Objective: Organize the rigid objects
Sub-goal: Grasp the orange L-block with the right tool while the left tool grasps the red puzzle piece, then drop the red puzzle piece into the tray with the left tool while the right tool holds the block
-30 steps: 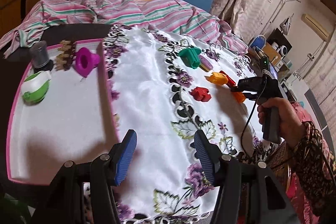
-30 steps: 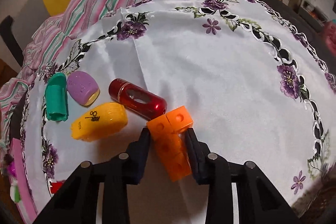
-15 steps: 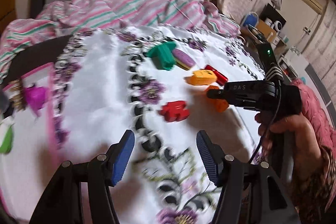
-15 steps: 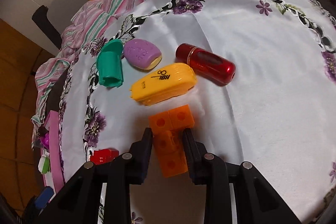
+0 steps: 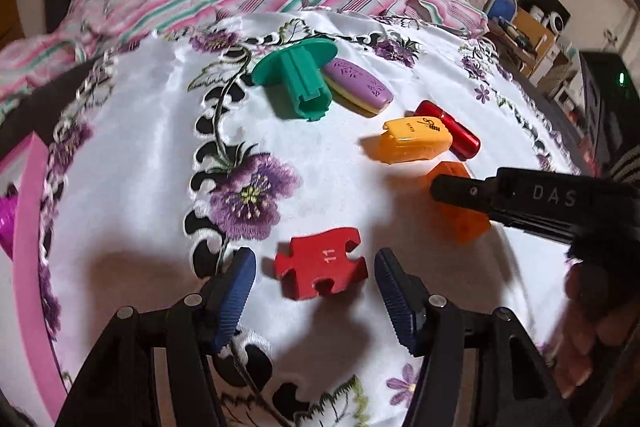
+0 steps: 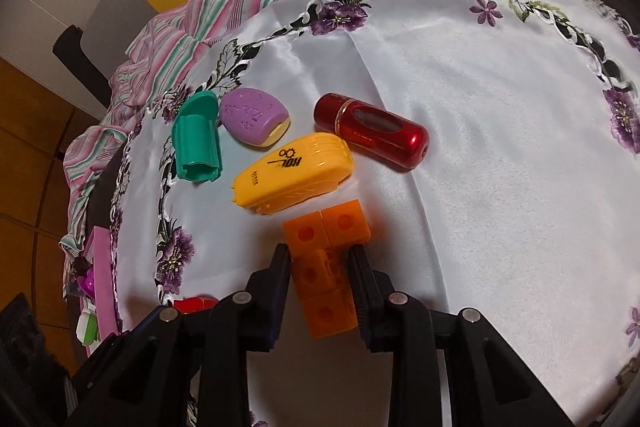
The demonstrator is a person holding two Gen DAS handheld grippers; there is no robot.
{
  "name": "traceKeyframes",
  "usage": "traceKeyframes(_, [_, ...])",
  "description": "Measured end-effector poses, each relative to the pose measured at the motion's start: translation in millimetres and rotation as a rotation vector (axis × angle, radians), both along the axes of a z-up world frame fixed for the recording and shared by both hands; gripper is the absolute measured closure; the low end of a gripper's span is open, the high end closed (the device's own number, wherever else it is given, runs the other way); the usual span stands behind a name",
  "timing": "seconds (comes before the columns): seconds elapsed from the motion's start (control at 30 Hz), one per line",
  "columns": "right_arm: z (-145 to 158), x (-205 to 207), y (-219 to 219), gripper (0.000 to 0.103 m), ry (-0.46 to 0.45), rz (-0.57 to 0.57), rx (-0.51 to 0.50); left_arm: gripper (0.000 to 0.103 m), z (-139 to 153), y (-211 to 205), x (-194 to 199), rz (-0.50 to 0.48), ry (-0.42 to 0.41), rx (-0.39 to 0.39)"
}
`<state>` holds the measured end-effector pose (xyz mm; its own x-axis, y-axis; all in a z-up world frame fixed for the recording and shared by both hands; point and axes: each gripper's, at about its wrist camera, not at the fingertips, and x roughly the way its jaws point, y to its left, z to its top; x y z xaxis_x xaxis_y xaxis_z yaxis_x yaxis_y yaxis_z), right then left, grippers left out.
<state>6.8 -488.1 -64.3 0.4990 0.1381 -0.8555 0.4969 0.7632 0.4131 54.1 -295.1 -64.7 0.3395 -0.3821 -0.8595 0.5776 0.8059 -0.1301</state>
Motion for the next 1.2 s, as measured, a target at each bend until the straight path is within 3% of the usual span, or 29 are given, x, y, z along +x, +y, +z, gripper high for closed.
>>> traceKeyframes(0.13, [0.9, 2.4, 5.3, 0.073, -0.010, 0.029, 0.007, 0.044, -1.9, -0.1, -5.0, -0.013, -0.058, 0.007])
traceKeyframes(0.23, [3.9, 4.6, 11.2, 0.073, -0.042, 0.063, 0.033, 0.056, -2.6, 5.5, -5.0, -0.009, -0.078, 0.010])
traceKeyframes(0.53, [10.2, 10.8, 26.1, 0.073, -0.068, 0.139, -0.011, 0.056, -1.9, 37.5, -9.8, 0.002, -0.050, -0.072])
traceKeyframes(0.73, [12.3, 15.2, 37.9, 0.073, -0.057, 0.193, -0.075, 0.056, -3.7, 64.8, -16.8, 0.059, -0.019, -0.115])
traceKeyframes(1.2, [22.1, 18.3, 61.5, 0.073, -0.080, 0.286, -0.201, 0.056, 34.1, 122.5, -39.0, 0.105, -0.106, -0.207])
